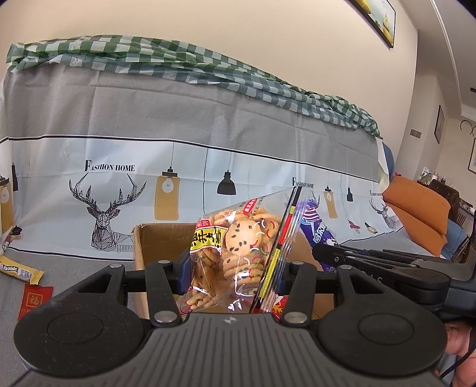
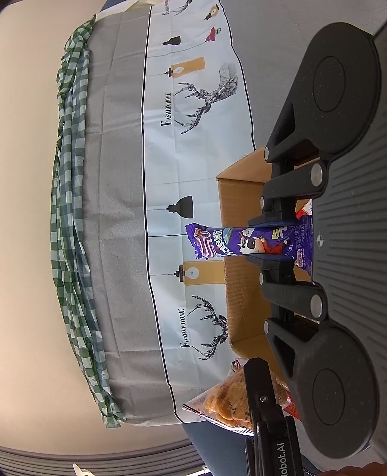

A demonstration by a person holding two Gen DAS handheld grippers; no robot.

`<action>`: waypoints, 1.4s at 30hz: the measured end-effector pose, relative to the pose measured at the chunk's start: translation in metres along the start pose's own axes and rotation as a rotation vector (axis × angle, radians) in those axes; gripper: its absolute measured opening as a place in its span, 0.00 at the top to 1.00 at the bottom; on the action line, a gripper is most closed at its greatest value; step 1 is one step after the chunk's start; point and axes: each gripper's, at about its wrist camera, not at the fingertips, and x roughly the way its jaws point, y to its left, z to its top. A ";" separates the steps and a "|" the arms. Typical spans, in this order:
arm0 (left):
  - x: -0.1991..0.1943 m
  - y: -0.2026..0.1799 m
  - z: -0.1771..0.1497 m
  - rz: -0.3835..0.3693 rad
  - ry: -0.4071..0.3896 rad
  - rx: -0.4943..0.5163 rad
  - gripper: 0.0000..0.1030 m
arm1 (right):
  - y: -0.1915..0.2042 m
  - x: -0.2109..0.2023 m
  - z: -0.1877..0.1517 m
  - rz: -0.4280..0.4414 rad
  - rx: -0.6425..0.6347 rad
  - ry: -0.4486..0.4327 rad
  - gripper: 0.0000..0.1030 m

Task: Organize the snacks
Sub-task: 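Open the right tool to drop the purple bar while the left drops the cracker bag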

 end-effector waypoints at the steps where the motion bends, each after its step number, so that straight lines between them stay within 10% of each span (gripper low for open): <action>1: 0.000 0.000 0.000 0.000 0.000 0.002 0.47 | 0.000 0.000 0.000 0.000 -0.001 0.000 0.83; 42: 0.000 -0.006 0.000 -0.008 -0.001 0.010 0.47 | 0.001 0.001 0.001 0.012 -0.011 -0.002 0.83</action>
